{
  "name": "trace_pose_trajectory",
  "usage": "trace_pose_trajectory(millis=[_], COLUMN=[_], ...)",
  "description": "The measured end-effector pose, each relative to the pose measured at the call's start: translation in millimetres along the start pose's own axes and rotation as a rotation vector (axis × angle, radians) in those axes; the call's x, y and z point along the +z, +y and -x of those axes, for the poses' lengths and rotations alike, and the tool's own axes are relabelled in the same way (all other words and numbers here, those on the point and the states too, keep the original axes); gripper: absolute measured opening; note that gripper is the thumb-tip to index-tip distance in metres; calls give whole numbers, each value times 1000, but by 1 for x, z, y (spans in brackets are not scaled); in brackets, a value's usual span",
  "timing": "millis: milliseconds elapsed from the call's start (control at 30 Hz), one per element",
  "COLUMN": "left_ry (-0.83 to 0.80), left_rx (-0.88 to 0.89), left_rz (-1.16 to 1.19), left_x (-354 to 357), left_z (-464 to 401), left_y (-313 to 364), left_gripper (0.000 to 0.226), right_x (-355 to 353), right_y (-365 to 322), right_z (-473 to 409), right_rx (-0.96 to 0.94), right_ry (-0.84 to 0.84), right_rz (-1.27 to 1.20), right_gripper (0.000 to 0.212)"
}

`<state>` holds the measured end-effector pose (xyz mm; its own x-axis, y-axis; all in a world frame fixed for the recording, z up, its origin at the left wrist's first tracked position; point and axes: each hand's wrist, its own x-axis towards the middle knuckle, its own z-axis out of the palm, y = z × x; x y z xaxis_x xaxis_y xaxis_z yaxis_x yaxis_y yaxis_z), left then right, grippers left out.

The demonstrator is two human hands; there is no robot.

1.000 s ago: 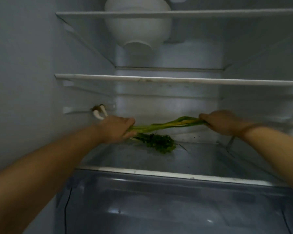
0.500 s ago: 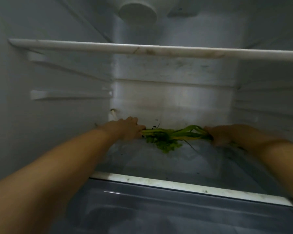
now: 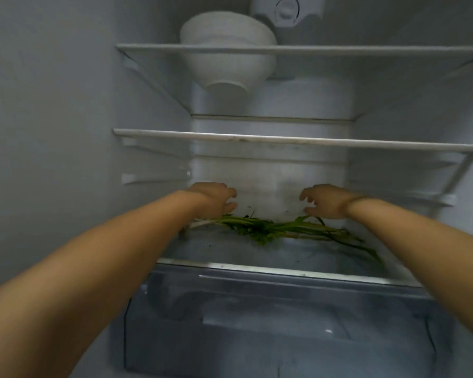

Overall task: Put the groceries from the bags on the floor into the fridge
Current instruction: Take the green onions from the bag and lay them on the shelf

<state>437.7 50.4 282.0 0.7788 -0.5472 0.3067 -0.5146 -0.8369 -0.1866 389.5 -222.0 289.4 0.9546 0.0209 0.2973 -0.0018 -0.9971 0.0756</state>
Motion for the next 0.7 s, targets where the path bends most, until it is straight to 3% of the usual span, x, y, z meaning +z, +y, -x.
trace_pose_trajectory(millis=[233,333,467,700], left_ry=[489,681,698,689], left_rx=[42,32,-16,-187], left_rz=[114,199,176,185], left_x=[41,54,40,28], left_z=[40,71,127,255], left_y=[41,50,59,86], left_gripper=[30,37,42,33], right_x=[32,40,31,15], right_y=[-68,-77,-79,-112], right_z=[71,104,152,231], right_rx=[16,29,-23,-121], right_ry=[357,433,490,471], right_rz=[-54,-93,-31,-195], right_gripper=[25,25,27,31])
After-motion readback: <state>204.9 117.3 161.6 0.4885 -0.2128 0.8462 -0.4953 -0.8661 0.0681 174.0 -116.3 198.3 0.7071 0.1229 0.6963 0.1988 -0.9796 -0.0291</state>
